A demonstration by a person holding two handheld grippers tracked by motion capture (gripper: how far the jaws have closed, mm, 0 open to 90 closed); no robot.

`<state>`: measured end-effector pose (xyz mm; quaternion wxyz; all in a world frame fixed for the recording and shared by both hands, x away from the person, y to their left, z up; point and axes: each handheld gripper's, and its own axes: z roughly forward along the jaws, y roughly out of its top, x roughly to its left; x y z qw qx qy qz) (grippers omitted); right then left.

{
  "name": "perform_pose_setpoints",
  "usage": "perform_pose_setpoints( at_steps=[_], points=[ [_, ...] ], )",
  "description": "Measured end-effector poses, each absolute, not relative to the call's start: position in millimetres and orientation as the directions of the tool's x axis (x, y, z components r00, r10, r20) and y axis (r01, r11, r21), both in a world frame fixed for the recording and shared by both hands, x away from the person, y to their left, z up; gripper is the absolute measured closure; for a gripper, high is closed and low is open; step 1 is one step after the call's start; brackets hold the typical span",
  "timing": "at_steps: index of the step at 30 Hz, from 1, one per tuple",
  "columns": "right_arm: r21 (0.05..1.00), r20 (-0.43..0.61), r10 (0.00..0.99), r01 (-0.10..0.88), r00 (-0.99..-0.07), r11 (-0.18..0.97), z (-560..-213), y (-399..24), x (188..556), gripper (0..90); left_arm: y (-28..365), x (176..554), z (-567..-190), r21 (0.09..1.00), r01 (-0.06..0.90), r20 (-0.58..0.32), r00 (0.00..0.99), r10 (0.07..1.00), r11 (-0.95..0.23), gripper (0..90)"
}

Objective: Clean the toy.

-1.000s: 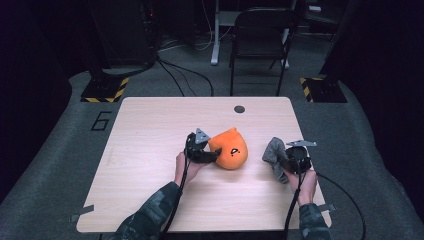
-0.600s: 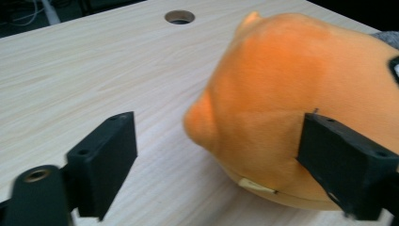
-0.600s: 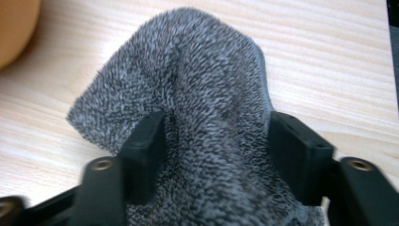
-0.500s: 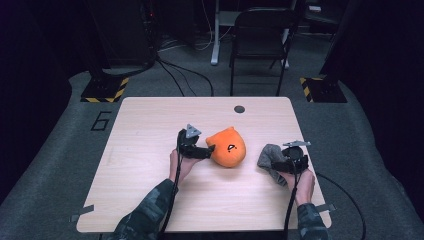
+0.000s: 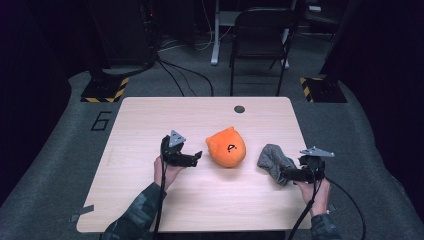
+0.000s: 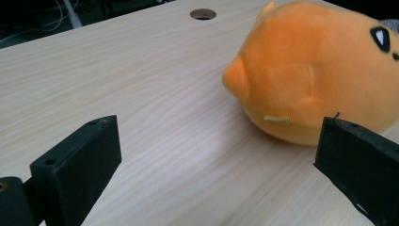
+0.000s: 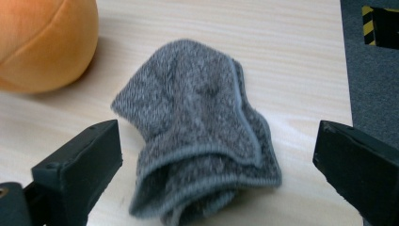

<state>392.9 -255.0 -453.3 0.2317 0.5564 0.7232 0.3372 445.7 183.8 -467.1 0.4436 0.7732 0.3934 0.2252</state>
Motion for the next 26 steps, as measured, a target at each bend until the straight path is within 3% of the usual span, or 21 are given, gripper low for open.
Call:
perform_pose_setpoints(
  at_steps=[14,17,26],
  points=[
    [0.660,-0.017,0.941,0.703,-0.339,0.265,-506,-268,373,0.0,247,413,-501,0.795,0.470,0.043,0.589,0.807,-0.385,0.0],
    [0.647,-0.006,0.944,0.719,-0.329,0.254,-513,-272,374,0.0,255,411,-510,0.774,0.467,0.102,0.575,0.812,-0.428,0.0],
    [0.669,0.008,0.940,0.701,-0.340,0.247,-525,-276,375,0.0,270,415,-529,0.718,0.544,0.057,0.577,0.815,-0.435,0.0]
  ],
)
